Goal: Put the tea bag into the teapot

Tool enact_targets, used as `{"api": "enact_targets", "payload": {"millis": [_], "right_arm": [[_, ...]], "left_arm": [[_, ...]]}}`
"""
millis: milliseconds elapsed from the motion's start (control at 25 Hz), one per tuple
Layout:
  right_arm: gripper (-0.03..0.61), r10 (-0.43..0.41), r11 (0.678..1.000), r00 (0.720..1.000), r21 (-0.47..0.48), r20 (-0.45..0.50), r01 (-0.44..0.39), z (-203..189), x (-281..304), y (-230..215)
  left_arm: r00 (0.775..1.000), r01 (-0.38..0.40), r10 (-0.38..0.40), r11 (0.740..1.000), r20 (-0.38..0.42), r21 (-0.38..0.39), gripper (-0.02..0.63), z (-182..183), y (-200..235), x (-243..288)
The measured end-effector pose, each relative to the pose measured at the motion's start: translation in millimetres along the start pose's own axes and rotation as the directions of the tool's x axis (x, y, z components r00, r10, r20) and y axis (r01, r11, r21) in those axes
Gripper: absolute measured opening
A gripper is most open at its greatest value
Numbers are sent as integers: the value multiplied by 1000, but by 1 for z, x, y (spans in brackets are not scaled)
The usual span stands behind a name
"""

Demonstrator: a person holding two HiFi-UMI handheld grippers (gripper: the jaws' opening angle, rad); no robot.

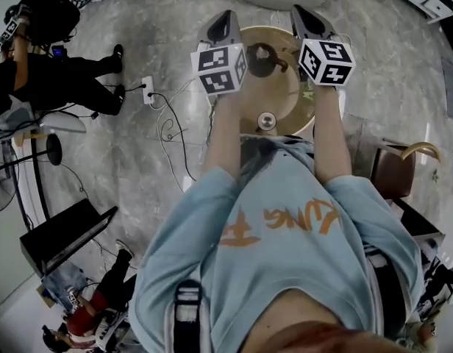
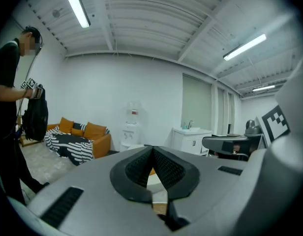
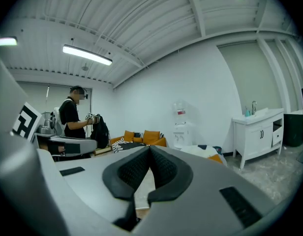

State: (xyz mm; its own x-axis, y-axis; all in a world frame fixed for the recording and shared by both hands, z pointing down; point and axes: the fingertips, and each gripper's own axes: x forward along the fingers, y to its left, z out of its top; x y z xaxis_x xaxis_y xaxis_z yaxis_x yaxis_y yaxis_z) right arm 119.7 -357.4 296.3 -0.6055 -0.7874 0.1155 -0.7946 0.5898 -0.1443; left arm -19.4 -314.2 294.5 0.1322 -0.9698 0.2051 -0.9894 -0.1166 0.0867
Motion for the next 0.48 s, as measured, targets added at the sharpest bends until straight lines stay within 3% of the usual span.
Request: {"api": "enact_targets", "payload": {"millis": [240, 480], "right_arm": [[11, 18, 996, 995, -88, 97, -9, 45, 2, 13], [11, 20, 993, 994, -119, 109, -7, 51, 6, 13]], "left_arm": [[995, -52, 49, 998, 92, 24, 23, 37, 10, -6], [989, -65, 63, 998, 133, 11, 24, 49, 13, -4]]}}
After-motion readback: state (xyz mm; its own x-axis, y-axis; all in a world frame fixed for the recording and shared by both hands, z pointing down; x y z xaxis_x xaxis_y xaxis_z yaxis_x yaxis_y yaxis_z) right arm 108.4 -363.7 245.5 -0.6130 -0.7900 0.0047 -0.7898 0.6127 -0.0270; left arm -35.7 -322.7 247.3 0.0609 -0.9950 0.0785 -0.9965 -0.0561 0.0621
